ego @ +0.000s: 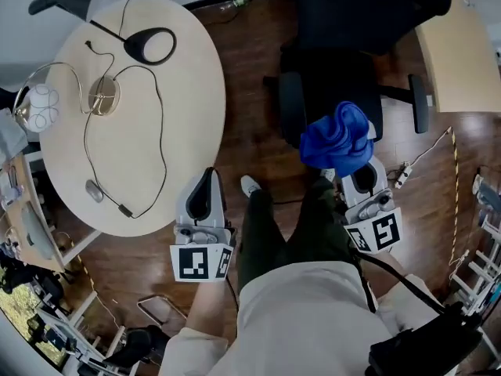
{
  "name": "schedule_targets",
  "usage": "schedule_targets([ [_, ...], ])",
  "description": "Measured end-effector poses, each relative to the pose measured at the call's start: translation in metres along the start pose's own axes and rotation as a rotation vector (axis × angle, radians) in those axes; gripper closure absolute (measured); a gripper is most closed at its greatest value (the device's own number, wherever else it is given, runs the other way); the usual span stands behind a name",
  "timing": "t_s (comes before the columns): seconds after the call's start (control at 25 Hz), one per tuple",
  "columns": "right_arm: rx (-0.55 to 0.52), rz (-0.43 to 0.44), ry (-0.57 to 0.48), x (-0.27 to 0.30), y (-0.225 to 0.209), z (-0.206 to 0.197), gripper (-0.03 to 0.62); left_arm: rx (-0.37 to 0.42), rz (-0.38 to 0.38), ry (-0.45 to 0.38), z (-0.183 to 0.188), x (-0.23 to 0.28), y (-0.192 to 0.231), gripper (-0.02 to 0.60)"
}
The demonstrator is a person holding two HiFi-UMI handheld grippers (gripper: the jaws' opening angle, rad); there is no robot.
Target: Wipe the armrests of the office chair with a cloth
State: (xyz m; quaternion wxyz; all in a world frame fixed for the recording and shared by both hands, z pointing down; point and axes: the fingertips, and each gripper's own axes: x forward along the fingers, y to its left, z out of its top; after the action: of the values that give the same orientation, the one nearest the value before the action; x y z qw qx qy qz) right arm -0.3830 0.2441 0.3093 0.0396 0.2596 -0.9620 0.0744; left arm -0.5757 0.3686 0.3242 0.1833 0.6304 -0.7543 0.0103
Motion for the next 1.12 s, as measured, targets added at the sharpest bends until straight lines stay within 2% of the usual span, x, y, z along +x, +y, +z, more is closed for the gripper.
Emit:
schedule_targets([
  [0.08, 0.021, 0.030, 0.050, 0.017, 0.029, -0.031, 0.528, -0.034, -0.027, 0.002, -0.010, 0.003, 0.011, 0.581],
  [0.2, 0.051, 0.082, 0.140, 0.044, 0.074, -0.104, 0.528, -0.060, -0.063, 0.019, -0.040, 0.014, 0.026, 0.581],
  [0.32, 0.065, 0.082, 0.230, 0.070, 0.095, -0.212, 0.528, -0.078, -0.070, 0.021, -0.075, 0.025, 0.037, 0.581],
  [0.4, 0.051, 0.049, 0.242, 0.090, 0.092, -0.277, 0.528, -0.094, -0.070, 0.047, -0.107, 0.030, 0.043, 0.581],
  [0.52, 0.014, -0.036, 0.162, 0.113, 0.068, -0.320, 0.530, -0.123, -0.093, 0.128, -0.161, 0.027, 0.047, 0.581],
  [0.64, 0.053, -0.168, 0.171, 0.128, 0.027, -0.363, 0.531, -0.149, -0.105, 0.170, -0.198, 0.028, 0.050, 0.581],
  [0.72, 0.068, -0.226, 0.176, 0.133, 0.006, -0.387, 0.531, -0.159, -0.101, 0.183, -0.217, 0.026, 0.052, 0.581],
  [0.88, 0.010, -0.223, 0.180, 0.156, -0.018, -0.423, 0.531, -0.176, -0.098, 0.186, -0.229, 0.025, 0.044, 0.581],
  [1.04, 0.080, -0.293, 0.353, 0.187, -0.099, -0.491, 0.530, -0.137, -0.102, 0.191, -0.211, 0.046, 0.004, 0.581],
  [1.12, 0.086, -0.306, 0.448, 0.190, -0.121, -0.519, 0.531, -0.116, -0.098, 0.197, -0.210, 0.051, -0.006, 0.581],
])
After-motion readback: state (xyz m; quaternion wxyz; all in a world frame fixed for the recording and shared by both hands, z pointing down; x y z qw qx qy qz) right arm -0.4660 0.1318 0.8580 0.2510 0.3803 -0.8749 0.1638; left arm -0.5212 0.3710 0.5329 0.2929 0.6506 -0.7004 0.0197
